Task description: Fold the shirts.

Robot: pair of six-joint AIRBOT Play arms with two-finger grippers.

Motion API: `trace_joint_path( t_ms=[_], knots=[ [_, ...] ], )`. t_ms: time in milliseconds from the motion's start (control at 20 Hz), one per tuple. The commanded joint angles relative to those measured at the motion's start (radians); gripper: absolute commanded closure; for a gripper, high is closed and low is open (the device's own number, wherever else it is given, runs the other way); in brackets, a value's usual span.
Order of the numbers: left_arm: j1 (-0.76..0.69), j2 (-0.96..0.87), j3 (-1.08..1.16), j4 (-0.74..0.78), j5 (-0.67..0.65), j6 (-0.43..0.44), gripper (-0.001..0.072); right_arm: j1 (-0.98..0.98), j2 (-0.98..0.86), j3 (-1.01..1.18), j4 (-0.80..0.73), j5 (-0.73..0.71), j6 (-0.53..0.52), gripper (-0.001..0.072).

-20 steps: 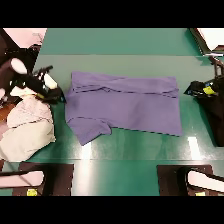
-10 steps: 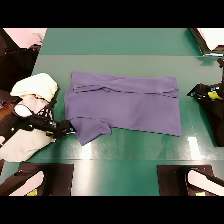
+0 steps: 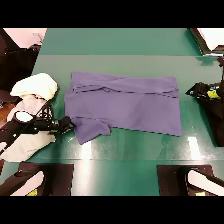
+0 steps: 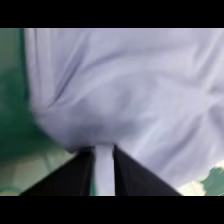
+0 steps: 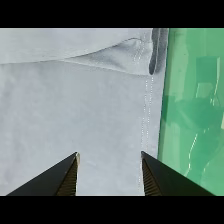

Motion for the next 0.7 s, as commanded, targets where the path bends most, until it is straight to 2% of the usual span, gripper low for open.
trace_joint_path(
  t_ms=[0, 200, 450, 650],
  knots=[
    [0.000, 0.002, 0.005, -0.052, -0.008, 0.042, 0.0683, -0.006, 0.000, -0.001, -0.006, 0.056, -0.002, 0.0261],
    [0.000, 0.002, 0.108, -0.047, -0.113, 0.087, 0.0684, -0.105, 0.023, -0.137, -0.008, 0.170, -0.019, 0.0261],
    [0.000, 0.002, 0.217, -0.049, -0.147, 0.119, 0.0683, -0.322, 0.085, -0.430, -0.005, 0.149, -0.064, 0.0261],
    [0.000, 0.002, 0.219, -0.049, -0.130, 0.119, 0.0683, -0.344, 0.063, -0.541, 0.005, 0.103, -0.093, 0.0262]
  ],
)
